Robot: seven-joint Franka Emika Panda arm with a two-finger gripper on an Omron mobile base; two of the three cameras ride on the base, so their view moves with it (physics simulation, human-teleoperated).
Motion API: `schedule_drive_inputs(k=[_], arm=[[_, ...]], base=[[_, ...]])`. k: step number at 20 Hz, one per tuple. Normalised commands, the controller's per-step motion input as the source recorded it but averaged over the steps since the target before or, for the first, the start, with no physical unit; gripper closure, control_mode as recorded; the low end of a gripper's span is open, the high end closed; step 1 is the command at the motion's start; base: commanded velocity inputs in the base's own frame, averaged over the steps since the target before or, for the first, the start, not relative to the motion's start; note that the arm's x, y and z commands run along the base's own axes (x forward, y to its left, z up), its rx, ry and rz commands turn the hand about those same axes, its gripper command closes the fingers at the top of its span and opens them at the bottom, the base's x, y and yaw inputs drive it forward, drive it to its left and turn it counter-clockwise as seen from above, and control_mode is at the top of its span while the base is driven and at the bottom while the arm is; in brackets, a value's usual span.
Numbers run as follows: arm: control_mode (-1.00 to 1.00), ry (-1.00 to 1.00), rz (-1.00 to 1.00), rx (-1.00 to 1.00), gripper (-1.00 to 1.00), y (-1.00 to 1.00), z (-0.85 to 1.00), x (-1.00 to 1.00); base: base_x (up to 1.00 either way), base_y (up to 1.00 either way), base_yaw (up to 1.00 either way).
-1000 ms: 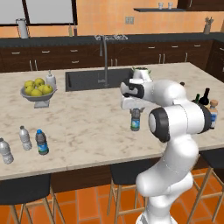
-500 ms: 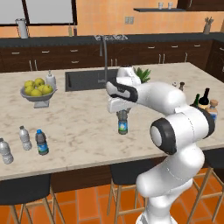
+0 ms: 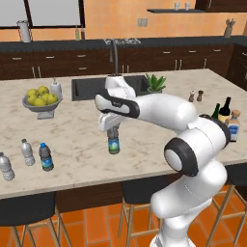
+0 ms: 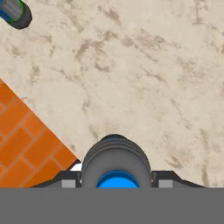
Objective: Move the plastic bottles in the middle to the plastics group, and the glass bottles in the middle to the glass group.
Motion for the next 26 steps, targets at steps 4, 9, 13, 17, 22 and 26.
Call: schedule_drive_inputs(k=[4, 9, 13, 17, 22, 26], arm=[[-1.00, 0.00, 0.20, 0.00, 1.00, 1.00, 0.02, -0.01], [-1.00, 0.01, 0.15, 0.06, 1.00, 0.89, 0.00, 0.01], [-1.00, -0.01, 0.11, 0.07, 1.00, 0.72, -0.04, 0.05], [-1.00, -0.15, 0.07, 0.01, 1.00, 0.70, -0.19, 0.03], [-1.00, -0.12, 0.01, 0.03, 1.00, 0.47, -0.20, 0.19], [-1.00, 0.00, 0.00, 0.12, 1.00, 0.32, -0.11, 0.35]], base=[[0.00, 0.00, 0.00], [0.00, 0.00, 0.00], [0.00, 0.00, 0.00], [0.00, 0.00, 0.00], [0.00, 0.00, 0.00], [0.00, 0.00, 0.00]])
